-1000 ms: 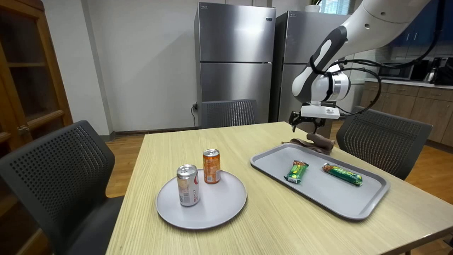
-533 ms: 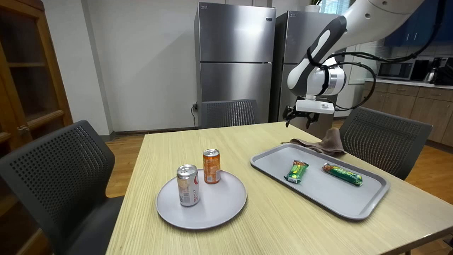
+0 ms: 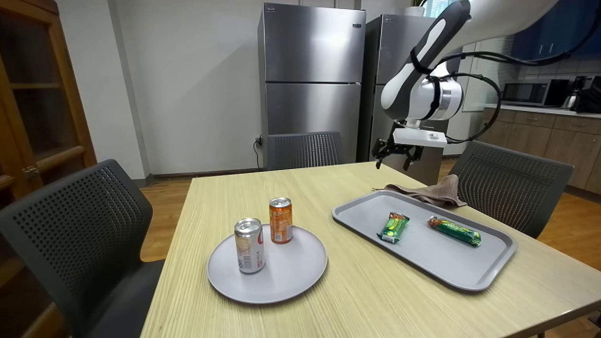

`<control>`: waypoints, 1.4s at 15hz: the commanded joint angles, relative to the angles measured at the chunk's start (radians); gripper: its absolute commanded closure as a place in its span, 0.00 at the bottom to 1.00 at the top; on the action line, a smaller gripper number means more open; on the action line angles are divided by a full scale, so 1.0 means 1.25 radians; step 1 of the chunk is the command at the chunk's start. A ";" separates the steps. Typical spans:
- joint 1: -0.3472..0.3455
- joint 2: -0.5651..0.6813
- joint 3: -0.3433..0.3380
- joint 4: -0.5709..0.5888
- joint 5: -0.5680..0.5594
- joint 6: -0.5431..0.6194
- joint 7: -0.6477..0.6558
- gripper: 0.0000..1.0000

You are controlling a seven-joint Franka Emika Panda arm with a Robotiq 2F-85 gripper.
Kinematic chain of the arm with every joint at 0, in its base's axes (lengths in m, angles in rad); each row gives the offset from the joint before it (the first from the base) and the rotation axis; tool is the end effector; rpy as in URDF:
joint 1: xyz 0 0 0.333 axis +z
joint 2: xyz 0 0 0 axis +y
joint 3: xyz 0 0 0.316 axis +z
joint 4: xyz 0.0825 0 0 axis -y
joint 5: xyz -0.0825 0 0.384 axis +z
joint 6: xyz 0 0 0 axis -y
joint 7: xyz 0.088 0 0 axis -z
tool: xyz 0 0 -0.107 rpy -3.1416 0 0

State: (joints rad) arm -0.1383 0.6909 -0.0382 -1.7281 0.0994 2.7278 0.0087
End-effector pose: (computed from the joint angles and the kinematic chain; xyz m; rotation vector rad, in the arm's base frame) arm 0.6862 -0.1229 0.2155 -3.0732 0.3978 -0.4861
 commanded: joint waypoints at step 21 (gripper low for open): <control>0.030 -0.337 0.024 -0.503 0.013 0.009 -0.016 0.00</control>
State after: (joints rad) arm -0.1210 0.3289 -0.0096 -2.2823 0.1040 2.7299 -0.0292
